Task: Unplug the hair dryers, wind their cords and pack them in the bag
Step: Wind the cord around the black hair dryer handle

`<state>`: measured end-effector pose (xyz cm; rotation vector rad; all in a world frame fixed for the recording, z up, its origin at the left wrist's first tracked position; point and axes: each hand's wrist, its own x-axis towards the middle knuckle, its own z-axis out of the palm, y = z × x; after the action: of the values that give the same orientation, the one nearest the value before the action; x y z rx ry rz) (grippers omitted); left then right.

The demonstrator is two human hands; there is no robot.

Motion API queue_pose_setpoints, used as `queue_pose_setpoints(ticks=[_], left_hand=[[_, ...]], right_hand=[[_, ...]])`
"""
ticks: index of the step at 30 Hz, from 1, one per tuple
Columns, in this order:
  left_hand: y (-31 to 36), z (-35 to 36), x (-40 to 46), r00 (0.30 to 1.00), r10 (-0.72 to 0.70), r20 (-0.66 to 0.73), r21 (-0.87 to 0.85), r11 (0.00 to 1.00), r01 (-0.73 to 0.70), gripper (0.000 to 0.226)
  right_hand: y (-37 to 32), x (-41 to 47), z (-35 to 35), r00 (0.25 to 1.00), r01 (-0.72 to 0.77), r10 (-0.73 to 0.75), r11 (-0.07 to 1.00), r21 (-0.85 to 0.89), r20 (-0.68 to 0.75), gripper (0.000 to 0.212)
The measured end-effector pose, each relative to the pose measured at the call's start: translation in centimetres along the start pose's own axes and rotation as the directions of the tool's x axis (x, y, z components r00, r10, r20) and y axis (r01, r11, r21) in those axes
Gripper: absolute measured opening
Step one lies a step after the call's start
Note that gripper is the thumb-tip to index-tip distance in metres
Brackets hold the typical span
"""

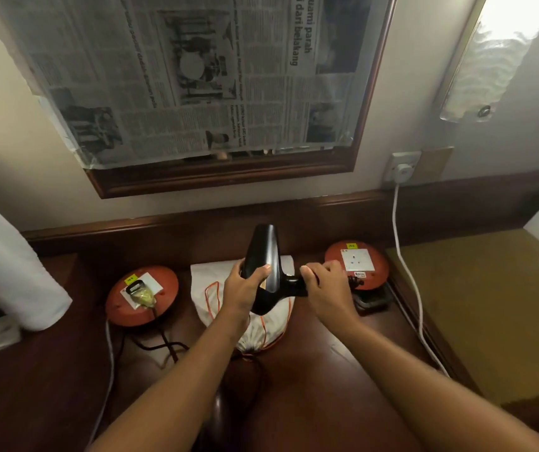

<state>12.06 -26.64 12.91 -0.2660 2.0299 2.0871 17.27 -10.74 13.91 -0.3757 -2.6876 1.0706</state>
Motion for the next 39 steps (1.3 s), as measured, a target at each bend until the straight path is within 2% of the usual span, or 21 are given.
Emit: queue_pose_setpoints(ticks=[4, 7, 10, 14, 18, 20, 21, 23, 24, 27, 29, 31, 34, 36, 37, 39], left_hand=[[-3.3, 1.4, -0.6, 0.999, -0.031, 0.023, -0.006, 1.000, 0.031, 0.056], [-5.1, 2.1, -1.1, 0.999, -0.035, 0.022, 0.017, 0.999, 0.034, 0.048], [-6.8, 2.8, -1.9, 0.999, -0.048, 0.023, 0.027, 0.998, 0.048, 0.059], [-8.9, 3.5, -2.7, 0.997, -0.082, 0.003, 0.033, 0.996, 0.081, 0.060], [-10.1, 4.4, -3.1, 0.997, -0.074, 0.028, 0.060, 0.996, 0.072, 0.060], [-10.6, 5.0, -3.2, 0.995, -0.084, 0.045, 0.056, 0.995, 0.082, 0.068], [-10.9, 5.3, -3.1, 0.995, -0.090, 0.048, 0.048, 0.995, 0.087, 0.072], [-11.3, 5.9, -3.1, 0.994, -0.098, 0.055, 0.043, 0.994, 0.096, 0.073], [-11.9, 6.3, -2.9, 0.993, -0.109, 0.051, 0.045, 0.993, 0.107, 0.072], [-12.7, 6.6, -2.4, 0.990, -0.125, 0.060, 0.036, 0.992, 0.123, 0.070], [-13.4, 6.7, -1.8, 0.987, -0.150, 0.061, 0.045, 0.988, 0.147, 0.064], [-14.0, 6.9, -1.1, 0.983, -0.167, 0.072, 0.057, 0.985, 0.163, 0.061], [-14.9, 7.3, -0.4, 0.976, -0.200, 0.084, 0.084, 0.977, 0.194, 0.064], [-15.6, 7.5, 0.1, 0.972, -0.224, 0.076, 0.110, 0.970, 0.215, 0.059], [-16.2, 7.6, 0.4, 0.971, -0.229, 0.067, 0.123, 0.968, 0.219, 0.060], [-17.2, 7.8, 1.0, 0.970, -0.239, 0.037, 0.151, 0.961, 0.231, 0.072]], right_hand=[[1.9, -1.5, 1.0, 0.960, -0.269, 0.280, 0.931, 0.249, -0.010, 0.029], [3.6, -2.3, 2.1, 0.920, -0.366, 0.392, 0.864, 0.345, -0.007, 0.032], [4.9, -3.1, 2.6, 0.863, -0.436, 0.504, 0.779, 0.451, -0.037, 0.024], [6.3, -3.7, 3.0, 0.737, -0.545, 0.676, 0.591, 0.595, 0.003, 0.015], [8.3, -4.0, 4.1, 0.604, -0.634, 0.797, 0.479, 0.607, 0.001, 0.024], [9.0, -3.9, 4.0, 0.514, -0.673, 0.858, 0.413, 0.614, -0.014, 0.009], [9.6, -3.8, 4.0, 0.469, -0.688, 0.883, 0.363, 0.628, 0.004, 0.019], [10.6, -3.7, 3.8, 0.401, -0.674, 0.912, 0.227, 0.703, 0.090, 0.060], [11.3, -3.5, 3.7, 0.381, -0.648, 0.912, 0.148, 0.747, 0.150, 0.072], [12.8, -2.9, 3.3, 0.409, -0.557, 0.850, -0.057, 0.829, 0.334, 0.080], [13.8, -2.6, 3.5, 0.417, -0.546, 0.820, -0.120, 0.829, 0.393, 0.082], [14.7, -2.3, 3.9, 0.425, -0.549, 0.798, -0.149, 0.822, 0.428, 0.080], [15.9, -2.1, 4.4, 0.453, -0.563, 0.768, -0.148, 0.813, 0.453, 0.041], [16.8, -2.0, 4.8, 0.459, -0.586, 0.749, -0.149, 0.796, 0.478, 0.025], [17.3, -1.9, 5.1, 0.463, -0.590, 0.744, -0.146, 0.794, 0.481, 0.025], [17.9, -1.8, 5.7, 0.472, -0.605, 0.738, -0.127, 0.786, 0.482, 0.041]])
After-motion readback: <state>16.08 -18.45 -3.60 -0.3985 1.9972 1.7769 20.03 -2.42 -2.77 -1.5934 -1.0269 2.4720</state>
